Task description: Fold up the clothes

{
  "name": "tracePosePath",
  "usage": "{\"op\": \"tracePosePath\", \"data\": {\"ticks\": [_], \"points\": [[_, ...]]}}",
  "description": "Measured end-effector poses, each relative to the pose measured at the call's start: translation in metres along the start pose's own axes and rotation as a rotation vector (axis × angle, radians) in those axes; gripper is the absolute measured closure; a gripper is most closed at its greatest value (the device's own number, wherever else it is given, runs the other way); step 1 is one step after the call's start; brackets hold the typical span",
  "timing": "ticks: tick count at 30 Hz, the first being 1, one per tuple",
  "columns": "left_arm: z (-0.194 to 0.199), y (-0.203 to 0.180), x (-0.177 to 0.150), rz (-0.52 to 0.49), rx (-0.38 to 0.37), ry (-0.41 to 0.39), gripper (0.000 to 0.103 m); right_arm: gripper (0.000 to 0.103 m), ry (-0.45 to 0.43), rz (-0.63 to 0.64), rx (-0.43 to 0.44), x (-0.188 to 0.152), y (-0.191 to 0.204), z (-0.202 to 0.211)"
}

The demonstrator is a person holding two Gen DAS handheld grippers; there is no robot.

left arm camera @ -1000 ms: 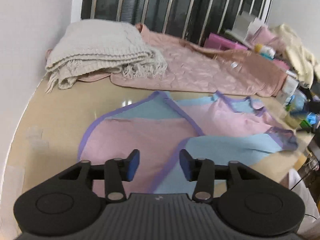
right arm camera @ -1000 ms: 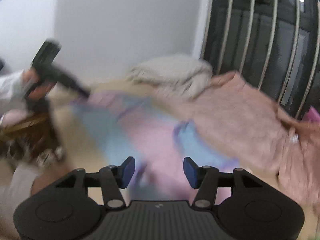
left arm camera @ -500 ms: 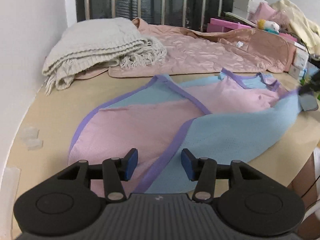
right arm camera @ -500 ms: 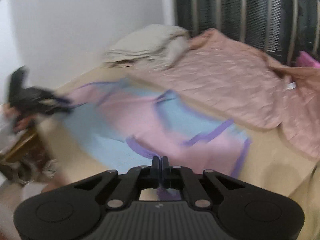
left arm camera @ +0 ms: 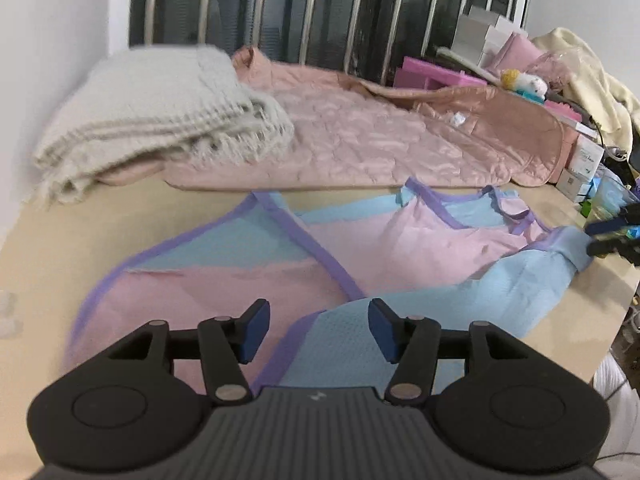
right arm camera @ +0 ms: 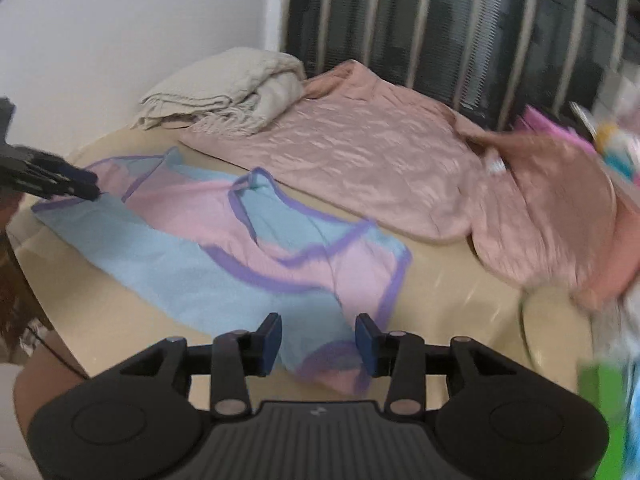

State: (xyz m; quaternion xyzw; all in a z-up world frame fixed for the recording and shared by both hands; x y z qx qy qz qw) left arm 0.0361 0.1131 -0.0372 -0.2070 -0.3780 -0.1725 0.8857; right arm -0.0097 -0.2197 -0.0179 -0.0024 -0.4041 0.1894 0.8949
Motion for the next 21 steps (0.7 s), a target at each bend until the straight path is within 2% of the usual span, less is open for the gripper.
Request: {"op": "tracePosePath", "data": {"ticks": [2,3,4,5,7,9,12,13,14,16,18,21], "points": [[-0.007,-0.002,-0.003,0.0,-0.015,0.022,0.083,0.068,0.009,-0.034,0.004,-0.007,-0.003,-0.007],[-0.008,-0.002,-0.004,-0.008,-0.006,0.02,0.088,0.07,0.005,-0.053,0.004,-0.009,-0.005,-0.014],[-0.007,-0.002,-0.003,-0.002,-0.001,0.012,0.095,0.085,0.005,-0.072,0.0,-0.01,-0.006,-0.02],[-0.002,-0.001,-0.002,0.016,0.005,-0.013,0.096,0.097,0.007,-0.086,-0.011,-0.009,-0.007,-0.025],[0.008,0.004,0.002,0.055,0.028,-0.068,0.097,0.099,-0.03,-0.117,-0.035,0.001,-0.01,-0.028],[0.016,0.008,0.006,0.076,0.063,-0.108,0.097,0.099,-0.074,-0.113,-0.067,0.015,-0.012,-0.027],[0.019,0.018,0.009,0.125,0.105,-0.127,0.096,0.092,-0.142,0.032,-0.211,0.03,-0.008,-0.034],[0.018,0.019,0.007,0.135,0.112,-0.118,0.093,0.089,-0.163,0.085,-0.258,0.034,-0.005,-0.036],[0.018,0.02,0.005,0.134,0.124,-0.113,0.081,0.086,-0.169,0.126,-0.287,0.035,-0.001,-0.039],[0.023,0.02,0.001,0.12,0.151,-0.109,0.067,0.078,-0.164,0.183,-0.319,0.033,0.007,-0.039],[0.037,0.022,-0.004,0.104,0.188,-0.113,0.065,0.078,-0.171,0.193,-0.339,0.033,0.01,-0.031],[0.056,0.022,-0.02,0.067,0.209,-0.087,0.061,0.078,-0.216,0.109,-0.263,0.034,0.016,-0.004]]}}
Point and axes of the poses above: each gripper's, at about its wrist camera, not at the fingertips, and z roughly against the way its jaws point, y to its left, x to its top, the point moved 10 cm from there along -z, roughly the way its jaws point, and after that the axes turned 9 degrees about -x, right-handed, at the moved point
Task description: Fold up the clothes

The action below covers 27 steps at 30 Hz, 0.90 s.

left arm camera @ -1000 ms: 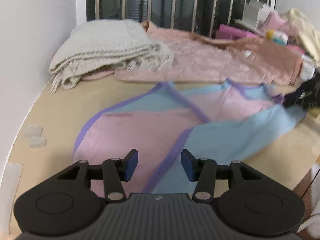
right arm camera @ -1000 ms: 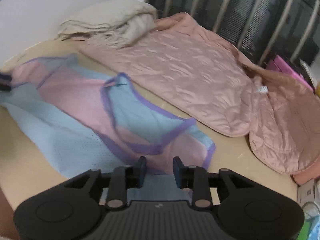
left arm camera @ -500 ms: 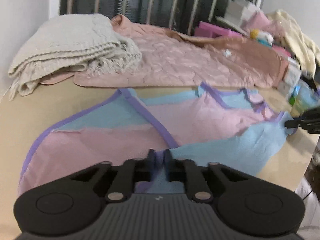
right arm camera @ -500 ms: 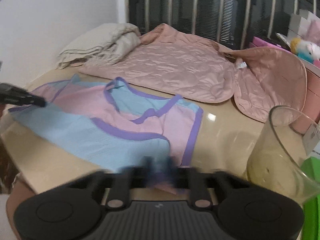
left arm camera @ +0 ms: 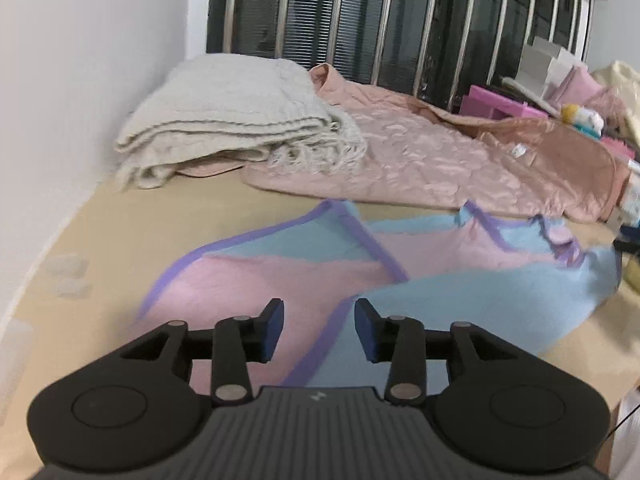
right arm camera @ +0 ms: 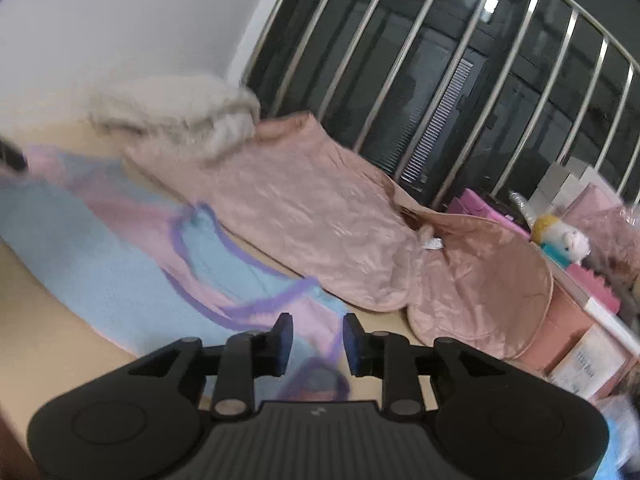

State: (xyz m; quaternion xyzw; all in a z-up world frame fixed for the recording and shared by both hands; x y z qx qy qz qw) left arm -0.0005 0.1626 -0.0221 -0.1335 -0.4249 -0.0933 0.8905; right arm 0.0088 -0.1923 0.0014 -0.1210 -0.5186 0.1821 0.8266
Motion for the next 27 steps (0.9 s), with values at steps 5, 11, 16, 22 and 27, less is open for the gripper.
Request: {"op": "tracePosePath", "data": {"ticks": [5,11,16,22,27], "points": [[-0.001,0.01,-0.021,-0.013,0.034,0.047,0.062,0.094,0.077,-0.119,0.207,-0.008,0.028,-0.008],[0.001,0.026,-0.028,-0.012,0.089,-0.008,0.053,0.092,0.177,-0.172,0.148,-0.03,0.025,-0.039],[0.014,0.017,-0.04,-0.035,0.073,-0.021,0.052,0.092,0.223,-0.163,0.122,-0.048,0.02,-0.013],[0.023,0.002,-0.023,-0.035,0.046,0.056,0.052,0.09,0.279,-0.201,0.141,-0.053,0.008,0.014],[-0.006,-0.025,0.057,-0.069,-0.06,0.098,0.029,0.052,0.099,-0.093,0.295,0.022,0.029,0.007]]}}
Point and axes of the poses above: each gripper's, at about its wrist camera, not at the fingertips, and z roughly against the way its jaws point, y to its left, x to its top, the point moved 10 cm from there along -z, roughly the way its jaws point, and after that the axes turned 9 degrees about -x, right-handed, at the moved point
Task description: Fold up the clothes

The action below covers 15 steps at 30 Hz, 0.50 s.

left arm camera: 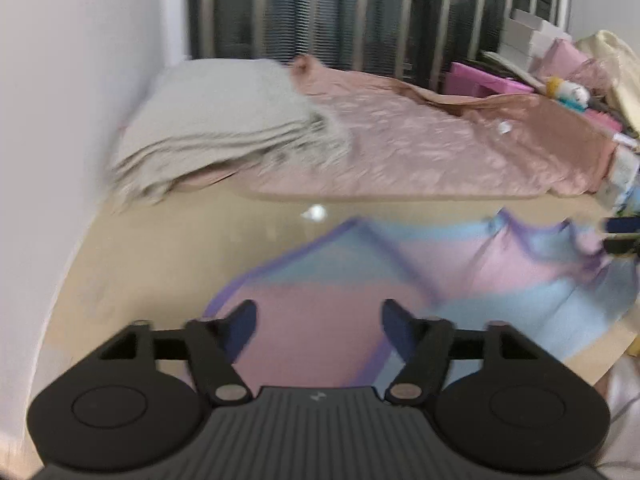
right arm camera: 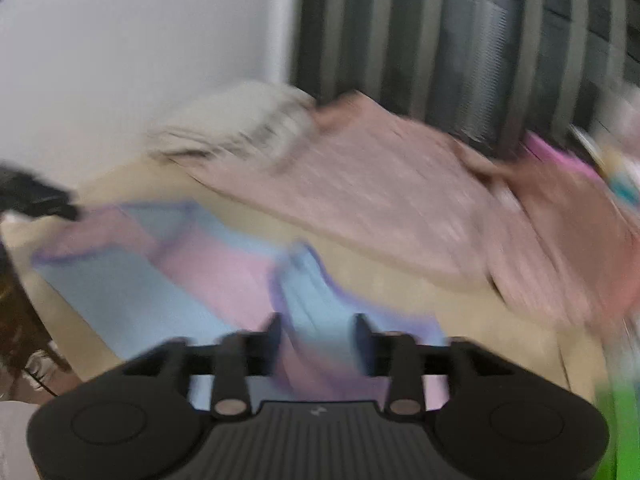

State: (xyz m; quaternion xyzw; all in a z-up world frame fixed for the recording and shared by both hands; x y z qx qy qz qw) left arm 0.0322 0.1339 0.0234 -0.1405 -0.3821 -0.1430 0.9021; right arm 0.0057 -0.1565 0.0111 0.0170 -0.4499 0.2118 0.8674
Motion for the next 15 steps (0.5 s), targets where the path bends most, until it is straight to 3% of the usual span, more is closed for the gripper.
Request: {"op": "tracePosePath", "data": {"ticks": [4,9,11,12,15], "points": [[-0.06,-0.012,0.043,-0.034,-0.095,0.08,0.028,0.052,0.065,0.061,0.092,0.034,0.01,-0.063],[-0.121,-0.009,0.054,-0.087,-0.088,0.169,0.028,0.055,0.177,0.04,0.113,0.043,0.007,-0.124],[-0.132,-0.006,0.054,-0.083,-0.104,0.172,0.029,0.069,0.216,0.0,0.138,0.037,0.005,-0.135],[-0.136,-0.005,0.053,-0.083,-0.106,0.171,0.031,0.09,0.231,-0.02,0.144,0.033,0.004,-0.138],[-0.146,0.001,0.046,-0.084,-0.103,0.188,0.062,0.095,0.218,-0.058,0.142,0.028,-0.002,-0.139]]}}
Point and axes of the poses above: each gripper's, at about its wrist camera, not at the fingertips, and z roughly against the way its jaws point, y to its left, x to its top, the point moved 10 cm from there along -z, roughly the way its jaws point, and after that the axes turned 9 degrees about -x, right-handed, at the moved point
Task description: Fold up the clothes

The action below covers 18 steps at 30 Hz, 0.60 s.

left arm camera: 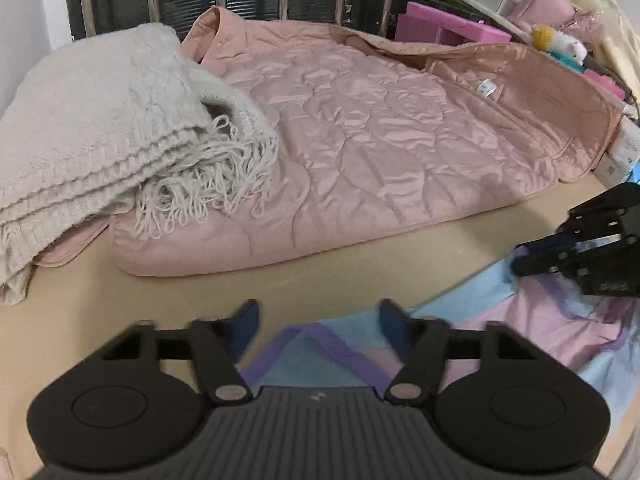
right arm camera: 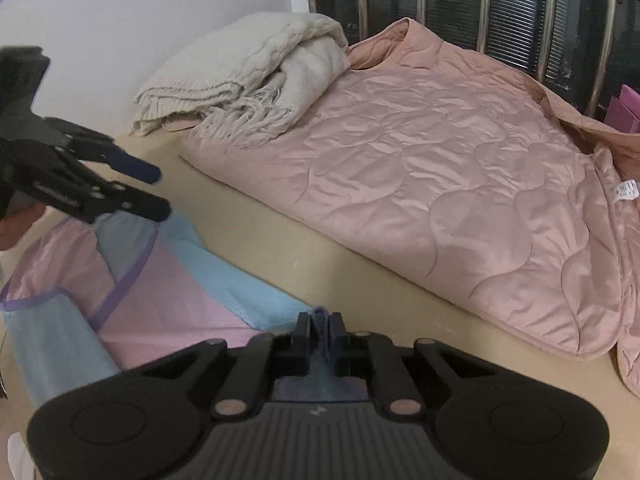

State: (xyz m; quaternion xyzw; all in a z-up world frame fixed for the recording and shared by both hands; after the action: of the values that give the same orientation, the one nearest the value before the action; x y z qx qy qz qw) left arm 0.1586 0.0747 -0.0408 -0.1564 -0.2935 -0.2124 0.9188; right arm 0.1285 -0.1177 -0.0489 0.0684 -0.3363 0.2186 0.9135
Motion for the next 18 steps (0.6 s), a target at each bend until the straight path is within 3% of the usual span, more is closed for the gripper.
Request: {"op": "tracePosePath", "data": {"ticks": [1,3,7,12,18], "points": [[-0.004,0.002,-0.003,0.006,-0.002,0.014,0.072,0.095,-0.006,-0.013,0.006,0.0,-0.001,0.001],[-0.006,0.006,-0.003,0.012,-0.005,-0.001,0.075,0.095,-0.02,-0.014,0.015,0.0,-0.002,0.003],[-0.006,0.005,-0.003,0.023,-0.024,-0.017,0.095,0.096,-0.045,-0.005,0.024,0.003,0.0,0.008],[0.002,0.011,-0.004,0.116,-0.013,-0.024,0.096,0.097,-0.088,-0.014,0.019,0.007,-0.001,0.02],[0.064,-0.02,-0.006,0.044,0.018,-0.204,0.097,0.098,-0.202,0.022,0.019,0.004,0.011,0.065]]}}
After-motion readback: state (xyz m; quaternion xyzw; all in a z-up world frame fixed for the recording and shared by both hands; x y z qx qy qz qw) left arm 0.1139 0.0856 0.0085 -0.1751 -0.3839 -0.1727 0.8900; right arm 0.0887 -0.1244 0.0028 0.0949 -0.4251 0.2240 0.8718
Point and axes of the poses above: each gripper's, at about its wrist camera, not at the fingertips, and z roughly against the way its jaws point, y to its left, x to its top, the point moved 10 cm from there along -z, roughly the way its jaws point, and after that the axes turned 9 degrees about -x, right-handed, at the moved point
